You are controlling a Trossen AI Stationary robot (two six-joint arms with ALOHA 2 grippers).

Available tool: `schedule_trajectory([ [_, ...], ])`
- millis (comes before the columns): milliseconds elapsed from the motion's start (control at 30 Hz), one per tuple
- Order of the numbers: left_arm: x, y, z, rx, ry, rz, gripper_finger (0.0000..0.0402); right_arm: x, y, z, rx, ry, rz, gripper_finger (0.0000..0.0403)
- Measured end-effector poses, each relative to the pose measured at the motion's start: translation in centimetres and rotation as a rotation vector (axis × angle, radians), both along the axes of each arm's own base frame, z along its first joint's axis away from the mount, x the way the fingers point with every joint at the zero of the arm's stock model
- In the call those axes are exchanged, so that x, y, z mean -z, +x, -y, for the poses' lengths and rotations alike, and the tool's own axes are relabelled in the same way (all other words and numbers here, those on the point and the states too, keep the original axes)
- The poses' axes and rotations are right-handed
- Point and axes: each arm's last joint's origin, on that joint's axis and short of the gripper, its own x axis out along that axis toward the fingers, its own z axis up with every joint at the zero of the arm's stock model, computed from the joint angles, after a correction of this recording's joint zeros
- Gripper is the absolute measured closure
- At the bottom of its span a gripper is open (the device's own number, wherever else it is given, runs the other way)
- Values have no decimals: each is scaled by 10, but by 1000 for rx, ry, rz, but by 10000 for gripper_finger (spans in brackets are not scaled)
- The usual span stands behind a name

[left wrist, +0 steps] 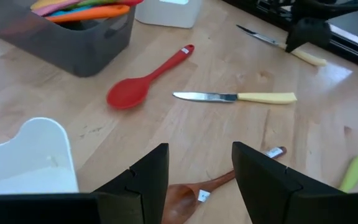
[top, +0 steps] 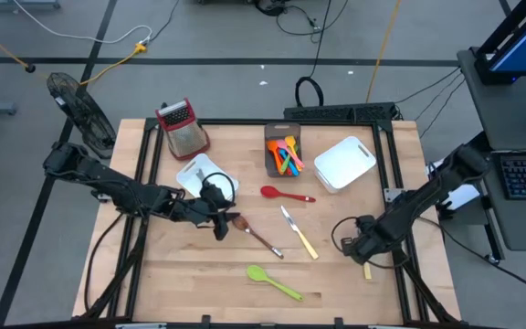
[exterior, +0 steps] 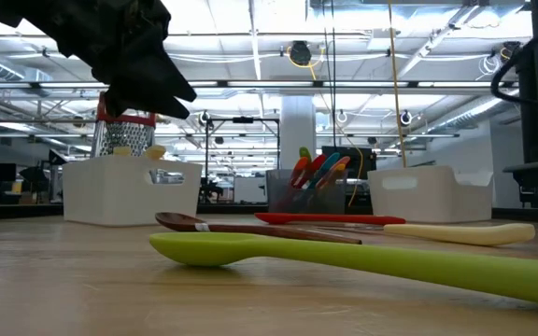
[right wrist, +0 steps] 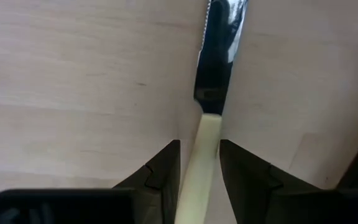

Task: Pick & Place Kitchen Items
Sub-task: Put the yellow table knife into the left white bin

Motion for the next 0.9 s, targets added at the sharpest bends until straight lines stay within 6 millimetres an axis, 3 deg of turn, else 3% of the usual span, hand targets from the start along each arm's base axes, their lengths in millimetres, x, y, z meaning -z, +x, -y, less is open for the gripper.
schedule_trajectory([
  [400, 0, 0, 0, 2, -24, 1, 222, 17, 3, -3, -21, -59, -82, 263],
  [733, 0, 0, 0, -1, -28, 2, 222, 22, 6, -4, -67, -60, -75, 370],
  [900, 0, 0, 1, 6, -36, 1, 222, 17, 7, -4, -97, -47, -19, 370],
])
